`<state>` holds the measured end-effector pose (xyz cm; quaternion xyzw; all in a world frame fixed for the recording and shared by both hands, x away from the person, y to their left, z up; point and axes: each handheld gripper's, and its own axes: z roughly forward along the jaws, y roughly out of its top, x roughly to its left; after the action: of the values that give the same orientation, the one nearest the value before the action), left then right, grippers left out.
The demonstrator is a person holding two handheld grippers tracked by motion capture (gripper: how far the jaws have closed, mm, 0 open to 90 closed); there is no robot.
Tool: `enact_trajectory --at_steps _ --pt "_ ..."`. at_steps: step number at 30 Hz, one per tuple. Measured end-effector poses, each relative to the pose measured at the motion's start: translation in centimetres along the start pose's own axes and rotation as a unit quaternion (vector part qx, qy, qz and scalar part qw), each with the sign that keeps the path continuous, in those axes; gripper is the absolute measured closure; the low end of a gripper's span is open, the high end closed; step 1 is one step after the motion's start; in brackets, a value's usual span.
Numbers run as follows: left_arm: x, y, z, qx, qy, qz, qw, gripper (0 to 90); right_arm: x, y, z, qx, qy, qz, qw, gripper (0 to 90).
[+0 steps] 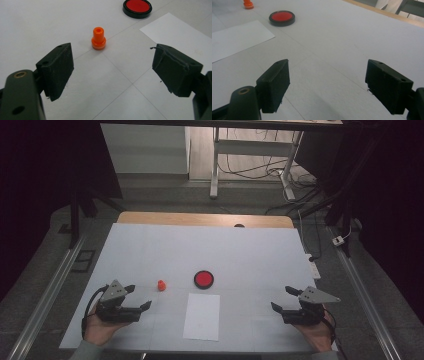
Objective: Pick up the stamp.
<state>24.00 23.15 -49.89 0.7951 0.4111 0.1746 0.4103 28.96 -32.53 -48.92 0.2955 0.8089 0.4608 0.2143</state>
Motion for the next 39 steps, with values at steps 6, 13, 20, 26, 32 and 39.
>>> enact_trajectory --at_steps 6,13,20,26,32,39 --pt "0.1 -0.4 0.0 -0.002 0.004 -0.007 1.0 18.7 0.1 0.1 0.4 0.001 0.011 -0.003 0.9999 19.7" --pt "0.0 -0.6 -0.4 -0.006 0.007 -0.012 0.9999 18.7 -0.1 -0.1 0.7 0.003 0.014 0.004 0.9999 20.4" --pt "0.1 -0.7 -0.5 -0.011 0.006 -0.01 0.9999 19.0 0.1 0.0 1.0 0.005 0.021 0.006 0.9998 21.2" --pt "0.2 -0.9 -0.3 -0.009 0.0 -0.02 0.9998 18.9 0.0 0.2 1.1 0.0 0.023 0.009 0.9997 22.4" --pt "0.3 -0.8 0.1 -0.007 0.0 -0.019 0.9998 18.9 -0.4 0.0 1.5 0.003 0.023 0.023 0.9995 23.4" --pt "0.3 -0.6 0.0 -0.006 0.011 -0.013 0.9998 19.4 0.1 -0.2 1.6 0.004 0.025 0.018 0.9995 24.3"
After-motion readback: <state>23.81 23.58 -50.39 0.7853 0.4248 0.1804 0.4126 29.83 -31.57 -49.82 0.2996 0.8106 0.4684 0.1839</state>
